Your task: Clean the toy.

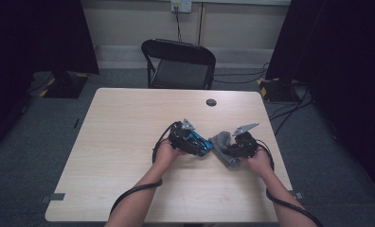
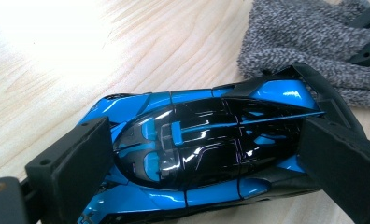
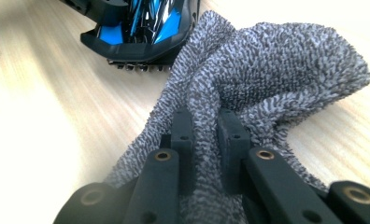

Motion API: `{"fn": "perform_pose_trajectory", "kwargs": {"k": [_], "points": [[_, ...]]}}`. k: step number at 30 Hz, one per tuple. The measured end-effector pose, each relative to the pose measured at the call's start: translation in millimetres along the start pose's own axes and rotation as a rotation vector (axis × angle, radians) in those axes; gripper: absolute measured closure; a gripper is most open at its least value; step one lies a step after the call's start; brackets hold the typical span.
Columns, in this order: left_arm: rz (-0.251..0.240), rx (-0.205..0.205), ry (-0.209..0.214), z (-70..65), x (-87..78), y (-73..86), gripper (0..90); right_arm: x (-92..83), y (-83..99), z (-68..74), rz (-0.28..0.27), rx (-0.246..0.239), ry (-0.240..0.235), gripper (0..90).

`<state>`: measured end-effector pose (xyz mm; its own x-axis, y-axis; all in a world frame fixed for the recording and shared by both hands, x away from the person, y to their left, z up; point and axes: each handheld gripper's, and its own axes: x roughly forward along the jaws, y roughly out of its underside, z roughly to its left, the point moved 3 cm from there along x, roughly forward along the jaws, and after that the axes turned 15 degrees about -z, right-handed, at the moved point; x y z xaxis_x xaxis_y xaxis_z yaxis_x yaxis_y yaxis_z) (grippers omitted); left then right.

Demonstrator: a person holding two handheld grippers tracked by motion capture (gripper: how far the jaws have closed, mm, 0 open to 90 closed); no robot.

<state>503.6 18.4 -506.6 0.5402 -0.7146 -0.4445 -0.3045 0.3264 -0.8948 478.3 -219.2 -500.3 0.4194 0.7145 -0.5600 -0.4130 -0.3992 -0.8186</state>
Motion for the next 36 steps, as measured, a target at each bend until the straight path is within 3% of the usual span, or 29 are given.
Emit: {"fn": "perform_pose_trajectory", "kwargs": {"k": [14, 22, 29, 36], "points": [[0.002, -0.003, 0.001, 0.6, 0.1, -0.6, 3.0, -20.4, 5.4, 0.8, -0.02, 0.022, 0.01, 79.6], [0.017, -0.071, -0.002, 5.0, -4.2, -4.4, 8.8, -28.8, 3.5, -4.3, -0.042, 0.044, 0.024, 79.5], [0.033, -0.087, 0.005, 4.5, -13.3, -2.6, 15.6, -40.0, -6.4, -10.7, -0.079, 0.071, 0.043, 79.5], [0.023, -0.058, 0.03, 0.4, -28.5, -8.8, 16.9, -43.8, -21.6, -7.3, -0.093, 0.057, 0.043, 79.5]]}}
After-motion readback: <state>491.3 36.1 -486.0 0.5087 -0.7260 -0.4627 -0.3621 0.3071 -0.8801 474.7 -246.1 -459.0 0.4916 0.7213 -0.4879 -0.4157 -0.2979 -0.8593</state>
